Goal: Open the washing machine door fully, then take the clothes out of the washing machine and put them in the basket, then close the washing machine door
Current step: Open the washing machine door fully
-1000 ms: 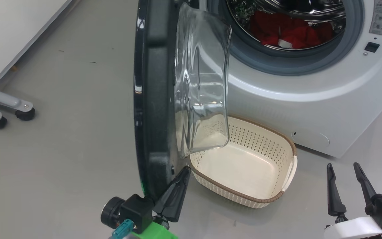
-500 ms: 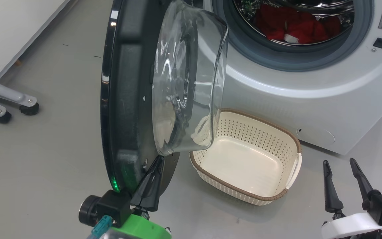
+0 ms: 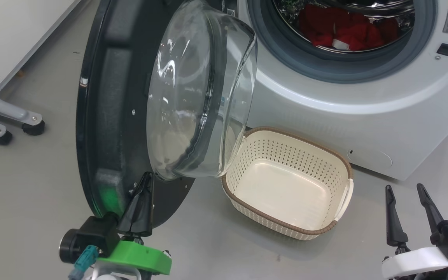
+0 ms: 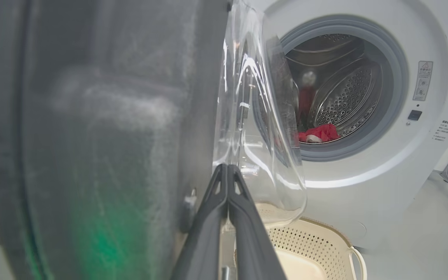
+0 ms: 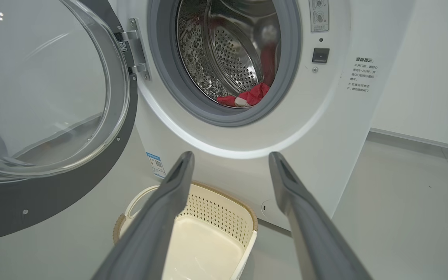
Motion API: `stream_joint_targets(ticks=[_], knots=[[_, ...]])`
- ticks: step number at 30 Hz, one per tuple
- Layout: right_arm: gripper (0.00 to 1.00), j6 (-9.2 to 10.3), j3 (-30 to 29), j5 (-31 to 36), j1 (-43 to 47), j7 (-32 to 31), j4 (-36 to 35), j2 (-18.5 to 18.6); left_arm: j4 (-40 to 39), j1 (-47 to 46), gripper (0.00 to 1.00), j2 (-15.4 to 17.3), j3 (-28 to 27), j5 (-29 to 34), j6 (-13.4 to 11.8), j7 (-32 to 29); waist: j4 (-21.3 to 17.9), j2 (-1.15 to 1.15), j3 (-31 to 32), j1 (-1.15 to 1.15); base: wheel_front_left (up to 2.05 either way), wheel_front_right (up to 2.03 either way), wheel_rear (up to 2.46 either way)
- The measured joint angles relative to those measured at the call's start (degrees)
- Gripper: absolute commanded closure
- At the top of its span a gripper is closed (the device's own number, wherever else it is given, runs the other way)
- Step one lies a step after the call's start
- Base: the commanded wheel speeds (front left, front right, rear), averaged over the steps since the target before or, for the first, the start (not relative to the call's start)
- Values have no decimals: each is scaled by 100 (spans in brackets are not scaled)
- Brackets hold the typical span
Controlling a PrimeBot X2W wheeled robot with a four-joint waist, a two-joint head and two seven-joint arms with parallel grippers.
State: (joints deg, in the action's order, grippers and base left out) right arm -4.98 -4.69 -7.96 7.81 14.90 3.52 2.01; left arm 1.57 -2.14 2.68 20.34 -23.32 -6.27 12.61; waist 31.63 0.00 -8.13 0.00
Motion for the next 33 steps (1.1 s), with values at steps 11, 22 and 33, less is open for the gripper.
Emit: stream_joint_targets(ticks=[11,22,33], knots=[[0,8,7,-8,-32,0,-11,0,238,-22,100,19,-770,4,-49,57,-161,0,-60,0,0,0,0],[0,0,-21,-1,-170,0,-55,1,588,-275,100,2,-1686,5,-51,66,-378,0,-288,0,0,0,0],[0,-20,-102,12,-186,0,-51,4,939,-665,100,-43,-2395,14,-51,116,-482,0,-393,0,0,0,0]])
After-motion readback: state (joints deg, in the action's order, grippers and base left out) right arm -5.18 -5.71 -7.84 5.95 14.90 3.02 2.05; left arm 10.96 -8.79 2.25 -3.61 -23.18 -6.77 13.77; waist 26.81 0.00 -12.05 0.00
